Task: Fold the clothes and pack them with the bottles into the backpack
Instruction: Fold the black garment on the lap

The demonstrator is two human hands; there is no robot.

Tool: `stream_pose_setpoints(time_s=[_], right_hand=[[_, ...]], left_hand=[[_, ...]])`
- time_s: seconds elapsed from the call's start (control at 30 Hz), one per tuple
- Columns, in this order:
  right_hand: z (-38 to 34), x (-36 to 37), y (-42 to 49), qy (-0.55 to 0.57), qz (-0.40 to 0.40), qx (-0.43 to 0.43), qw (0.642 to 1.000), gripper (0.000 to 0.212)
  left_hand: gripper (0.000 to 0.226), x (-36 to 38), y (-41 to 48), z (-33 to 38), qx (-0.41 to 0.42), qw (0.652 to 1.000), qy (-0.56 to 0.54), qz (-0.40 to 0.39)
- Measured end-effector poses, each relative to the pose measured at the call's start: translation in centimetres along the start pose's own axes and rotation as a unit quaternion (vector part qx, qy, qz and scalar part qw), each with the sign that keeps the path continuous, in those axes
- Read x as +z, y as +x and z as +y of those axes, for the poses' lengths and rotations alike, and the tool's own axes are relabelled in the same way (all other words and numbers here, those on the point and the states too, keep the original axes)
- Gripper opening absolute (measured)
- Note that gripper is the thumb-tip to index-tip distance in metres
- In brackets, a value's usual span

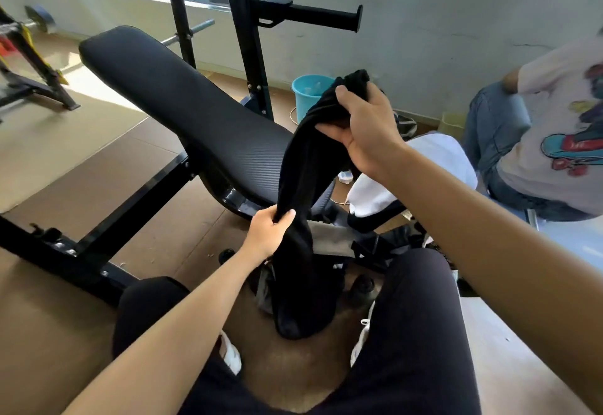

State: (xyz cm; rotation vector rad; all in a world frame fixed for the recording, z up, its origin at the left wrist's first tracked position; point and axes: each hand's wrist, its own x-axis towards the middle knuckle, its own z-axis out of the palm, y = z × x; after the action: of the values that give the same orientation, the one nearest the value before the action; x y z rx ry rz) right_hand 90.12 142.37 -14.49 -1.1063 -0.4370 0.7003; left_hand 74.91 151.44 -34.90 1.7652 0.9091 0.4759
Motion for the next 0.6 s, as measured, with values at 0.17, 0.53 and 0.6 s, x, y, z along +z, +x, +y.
stream_pose_setpoints(time_s=[0.17,0.53,0.6], right_hand=[[0.9,-1.9,3.7,0.020,0.078,0.005,0.997,0.016],[11.3,-4.9,6.1,0.021,0.119,0.237,0.964,0.023],[13.7,-5.5,5.6,0.021,0.096,0.285,0.954,0.029]], left_hand=[[0.022,-3.6,-1.8,1.9,-0.059,0.975,-0.165,-0.138],[0.042,-7.7,-4.8,5.5,-0.153,0.896,-0.353,-0.223],[0.048,-8.0,-4.7,5.8,-0.145,0.895,-0.365,-0.212]])
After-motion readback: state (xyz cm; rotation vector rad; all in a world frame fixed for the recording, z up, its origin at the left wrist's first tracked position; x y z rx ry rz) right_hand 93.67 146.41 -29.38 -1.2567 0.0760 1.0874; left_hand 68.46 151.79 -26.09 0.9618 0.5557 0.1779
